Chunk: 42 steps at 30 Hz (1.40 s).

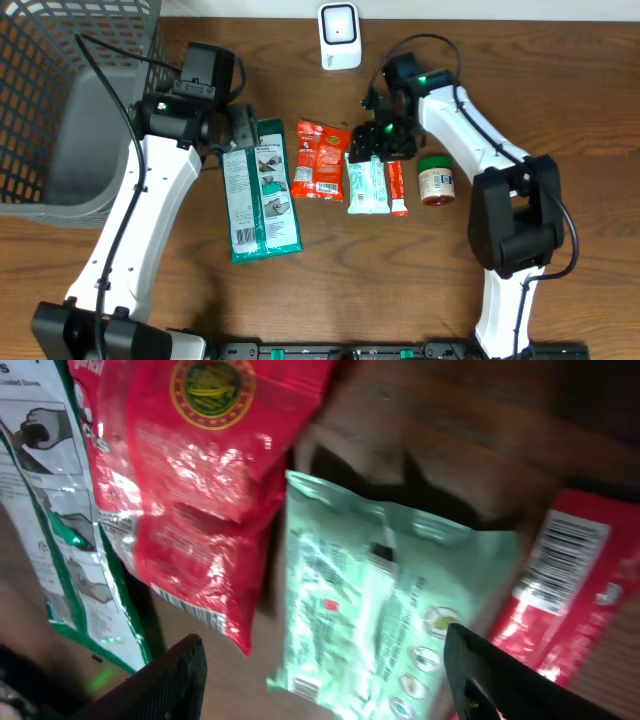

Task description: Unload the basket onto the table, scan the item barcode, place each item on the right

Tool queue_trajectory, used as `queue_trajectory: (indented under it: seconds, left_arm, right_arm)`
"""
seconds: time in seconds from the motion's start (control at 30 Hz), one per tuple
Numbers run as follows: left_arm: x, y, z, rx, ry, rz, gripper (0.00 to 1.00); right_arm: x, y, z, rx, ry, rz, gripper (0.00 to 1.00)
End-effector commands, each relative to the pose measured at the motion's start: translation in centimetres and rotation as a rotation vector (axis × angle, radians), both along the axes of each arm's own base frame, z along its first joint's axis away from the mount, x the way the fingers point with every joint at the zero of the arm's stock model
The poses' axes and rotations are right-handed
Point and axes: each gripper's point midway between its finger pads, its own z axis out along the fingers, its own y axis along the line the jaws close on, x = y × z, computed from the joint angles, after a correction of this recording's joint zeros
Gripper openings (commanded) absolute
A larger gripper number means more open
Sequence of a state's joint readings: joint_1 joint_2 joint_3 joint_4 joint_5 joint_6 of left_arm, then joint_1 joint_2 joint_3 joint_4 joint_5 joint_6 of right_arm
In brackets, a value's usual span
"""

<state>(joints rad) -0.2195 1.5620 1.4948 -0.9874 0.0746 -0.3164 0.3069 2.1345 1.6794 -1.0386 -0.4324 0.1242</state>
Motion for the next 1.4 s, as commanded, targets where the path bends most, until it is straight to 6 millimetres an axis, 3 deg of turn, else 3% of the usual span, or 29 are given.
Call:
queue_trajectory:
  seconds: [0.0,0.27,0.3,0.47,0.83,1.17,1.37]
  left_arm:
    - [-2.2,-5.9,-1.0,-0.236,0.109,-0.119,0.08]
    - [-3.3,-14.3,-6.4,-0.270,0.146,-0.226,0.07]
    - [-3.4,-16.0,-7.2,-0.275,0.147,-0.253,0.08]
    - [-3.5,-19.5,-10.0,-0.275,0.157,-0.318,0.07]
    - [-3.1,-19.8,-16.2,-0.245,0.271,-0.245,0.07]
    - [-3.2,-20.5,-17.0,-0.276,0.288,-0.256,0.08]
    - [-3.4,-20.4,-19.1,-0.257,0.325,-0.249,0.08]
  right_arm:
    - [0.4,-0.3,0.4,0.038,-0.006,0.014,0.71]
    - [0.0,-0.5,0.3,0.032,0.013,0.011,0.69]
    - [-0.2,-0.6,0.3,0.030,0.020,0.010,0.68]
    - [-0.4,-1.2,0.2,0.024,0.040,-0.002,0.68]
    - [-0.6,-1.9,-0.8,0.028,0.043,-0.004,0.64]
    - [-0.9,-1.9,-1.5,0.037,0.051,-0.010,0.56]
    - [-1.5,-1.9,-2.4,0.038,0.089,-0.056,0.56]
